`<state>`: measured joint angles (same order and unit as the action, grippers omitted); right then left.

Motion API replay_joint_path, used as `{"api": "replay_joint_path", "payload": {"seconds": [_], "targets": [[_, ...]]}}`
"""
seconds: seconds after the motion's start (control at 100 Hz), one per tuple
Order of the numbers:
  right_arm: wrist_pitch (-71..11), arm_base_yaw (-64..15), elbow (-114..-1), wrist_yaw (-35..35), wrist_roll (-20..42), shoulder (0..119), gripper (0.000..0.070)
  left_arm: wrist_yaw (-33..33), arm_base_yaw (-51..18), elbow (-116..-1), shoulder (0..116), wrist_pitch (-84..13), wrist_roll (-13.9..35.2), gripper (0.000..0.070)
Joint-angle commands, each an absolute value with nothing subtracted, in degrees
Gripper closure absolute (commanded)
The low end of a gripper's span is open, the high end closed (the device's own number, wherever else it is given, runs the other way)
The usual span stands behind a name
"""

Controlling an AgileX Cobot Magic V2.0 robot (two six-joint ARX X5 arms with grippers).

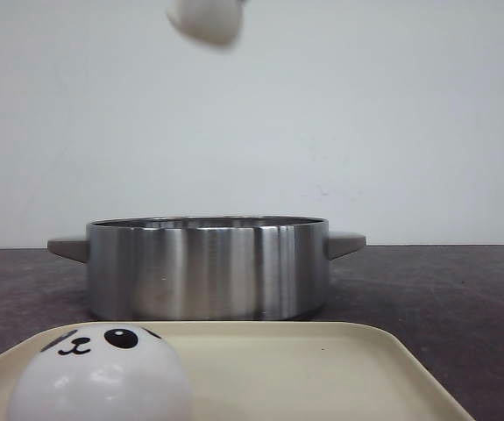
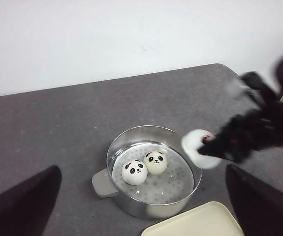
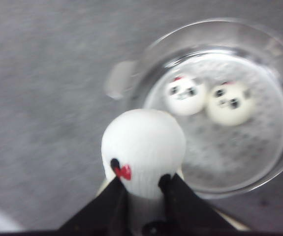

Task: Steam buns
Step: 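Lift the bun with the right gripper and lower it into the pot, then open the right gripper and withdraw it from the pot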

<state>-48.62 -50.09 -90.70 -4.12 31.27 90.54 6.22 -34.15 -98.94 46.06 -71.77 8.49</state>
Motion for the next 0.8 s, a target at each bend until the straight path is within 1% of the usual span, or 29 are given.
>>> {"api": "replay_joint_path", "payload": {"seconds": [0.0,0.1,0.22,0.38,0.61,0.64,0.67,0.7,0.75,0.79], "targets": [[-48.8,-48.0,-91.6,-2.5,27.9,95.2,0.07,6.5,-34.5,-99.7,46.5,-71.1,8.0,0.0],[-49.0,-44.4,-91.6,-0.6,27.2,100.3,0.07,6.5,-34.5,-99.5,46.5,-71.2,8.0,0.0],[-49.5,-41.8,-91.6,2.0,26.3,105.7,0.07,6.5,-34.5,-99.0,46.5,-71.2,8.0,0.0],[-49.8,-40.8,-91.6,4.8,26.1,110.8,0.07,6.5,-34.5,-97.6,46.5,-71.5,8.0,0.0],[-49.8,-40.8,-91.6,4.7,26.1,114.0,0.0693,6.6,-34.5,-96.4,46.5,-71.9,8.0,0.0],[-49.7,-40.8,-91.6,4.5,26.1,114.3,0.0668,6.7,-34.5,-96.3,46.5,-71.9,8.0,0.0],[-49.8,-40.8,-91.6,4.5,26.2,114.5,0.0612,6.8,-34.5,-96.3,46.5,-71.9,8.0,0.0],[-49.8,-40.8,-91.6,4.5,26.2,114.6,0.0526,7.1,-34.5,-96.2,46.5,-71.9,8.0,0.0],[-49.8,-40.7,-91.6,4.5,26.2,114.6,0.0361,7.6,-34.5,-96.2,46.5,-71.9,8.0,0.0],[-49.8,-40.7,-91.6,4.5,26.2,114.6,0.0262,7.8,-34.5,-96.2,46.5,-71.8,8.0,0.0]]}}
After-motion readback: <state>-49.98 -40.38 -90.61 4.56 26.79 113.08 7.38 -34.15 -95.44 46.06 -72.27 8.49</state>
